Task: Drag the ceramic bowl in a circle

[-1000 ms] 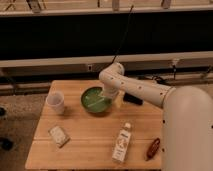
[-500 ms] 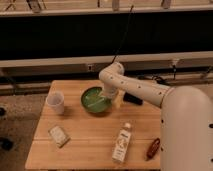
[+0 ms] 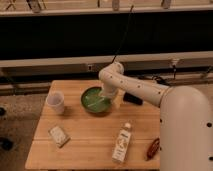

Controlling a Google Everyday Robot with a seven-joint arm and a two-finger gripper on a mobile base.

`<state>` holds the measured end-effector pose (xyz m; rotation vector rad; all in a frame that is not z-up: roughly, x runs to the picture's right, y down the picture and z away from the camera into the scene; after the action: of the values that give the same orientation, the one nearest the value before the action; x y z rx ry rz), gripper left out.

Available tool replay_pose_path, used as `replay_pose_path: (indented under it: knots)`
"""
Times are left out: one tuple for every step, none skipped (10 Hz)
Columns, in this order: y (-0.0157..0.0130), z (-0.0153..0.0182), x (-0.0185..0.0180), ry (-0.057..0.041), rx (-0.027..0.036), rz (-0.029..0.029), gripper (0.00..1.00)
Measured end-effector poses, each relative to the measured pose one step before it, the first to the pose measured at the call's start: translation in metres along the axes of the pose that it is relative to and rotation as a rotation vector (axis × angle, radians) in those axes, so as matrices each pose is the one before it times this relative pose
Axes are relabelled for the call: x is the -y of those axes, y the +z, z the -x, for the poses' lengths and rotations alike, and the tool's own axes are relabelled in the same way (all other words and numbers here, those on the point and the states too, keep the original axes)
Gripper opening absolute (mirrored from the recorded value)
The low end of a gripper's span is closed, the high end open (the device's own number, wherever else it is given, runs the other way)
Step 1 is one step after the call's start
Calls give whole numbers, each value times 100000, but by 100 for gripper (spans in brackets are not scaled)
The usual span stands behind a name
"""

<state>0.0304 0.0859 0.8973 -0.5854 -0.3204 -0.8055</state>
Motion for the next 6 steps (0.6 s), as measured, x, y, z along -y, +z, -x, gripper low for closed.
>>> replay_pose_path:
  knots:
    - [63, 22, 39, -71, 355, 183, 80]
    - [63, -18, 26, -37, 290, 77, 80]
    - [47, -40, 144, -129, 338, -228, 80]
    - [59, -38, 25, -46, 204, 61, 80]
    - [-2, -11, 59, -17, 177, -74, 80]
    - [50, -22, -3, -26, 270, 225, 80]
